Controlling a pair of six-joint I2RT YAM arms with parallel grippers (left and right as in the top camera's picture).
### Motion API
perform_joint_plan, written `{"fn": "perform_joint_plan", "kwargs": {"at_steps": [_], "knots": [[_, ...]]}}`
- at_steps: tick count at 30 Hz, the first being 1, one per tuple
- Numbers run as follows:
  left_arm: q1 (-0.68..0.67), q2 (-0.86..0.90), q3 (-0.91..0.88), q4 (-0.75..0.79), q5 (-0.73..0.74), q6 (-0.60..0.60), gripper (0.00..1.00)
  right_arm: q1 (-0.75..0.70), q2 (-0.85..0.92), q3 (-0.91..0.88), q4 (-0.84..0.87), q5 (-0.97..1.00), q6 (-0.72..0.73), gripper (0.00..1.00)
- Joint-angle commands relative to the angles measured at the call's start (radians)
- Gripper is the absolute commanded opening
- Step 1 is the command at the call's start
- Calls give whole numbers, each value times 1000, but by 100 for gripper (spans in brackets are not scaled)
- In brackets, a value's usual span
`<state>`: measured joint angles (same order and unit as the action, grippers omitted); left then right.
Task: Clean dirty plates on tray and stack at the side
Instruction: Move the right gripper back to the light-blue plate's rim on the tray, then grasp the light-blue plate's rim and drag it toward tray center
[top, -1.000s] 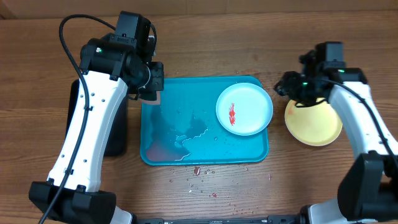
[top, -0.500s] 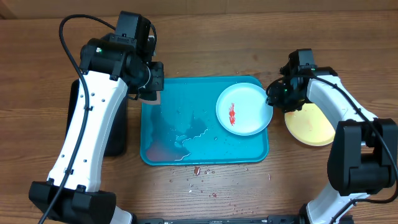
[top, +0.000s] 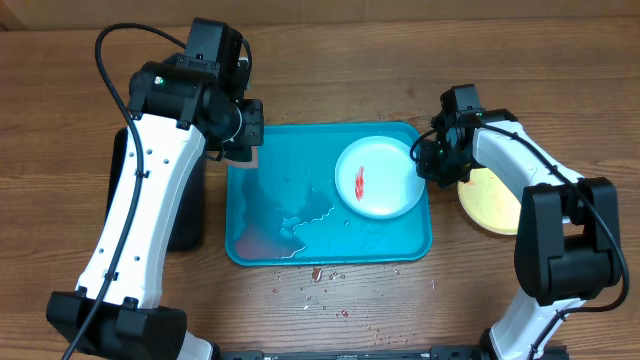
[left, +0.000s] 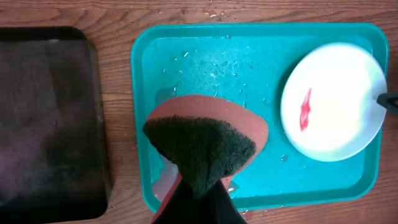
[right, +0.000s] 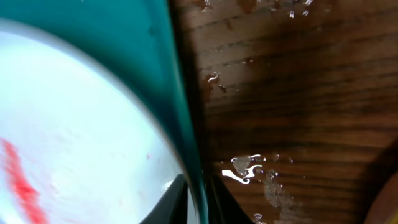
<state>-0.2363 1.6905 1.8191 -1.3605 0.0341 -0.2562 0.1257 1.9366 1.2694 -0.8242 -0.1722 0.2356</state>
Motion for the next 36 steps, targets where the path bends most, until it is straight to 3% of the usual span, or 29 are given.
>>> {"fn": "perform_joint_plan", "kwargs": {"at_steps": [1, 13, 16, 18, 23, 32, 36], "knots": [[-6, -11, -3, 5, 15, -10, 4, -2, -4, 2, -10, 14, 31, 4], [-8, -11, -3, 8, 14, -10, 4, 90, -87, 3, -45, 15, 54, 5], [-7, -11, -3, 7, 14, -10, 4, 139, -87, 3, -7, 16, 110, 32], [-7, -11, -3, 7, 14, -10, 4, 156, -87, 2, 17, 36, 183, 42], [-7, -11, -3, 2, 14, -9, 4, 161, -79, 2, 11, 162, 422, 43], [-8, -11, -3, 1, 14, -2, 4, 161, -77, 1, 5, 186, 449, 42], [-9, -11, -3, 4, 14, -2, 4, 161, -80, 14, -32, 133, 421, 34]]}}
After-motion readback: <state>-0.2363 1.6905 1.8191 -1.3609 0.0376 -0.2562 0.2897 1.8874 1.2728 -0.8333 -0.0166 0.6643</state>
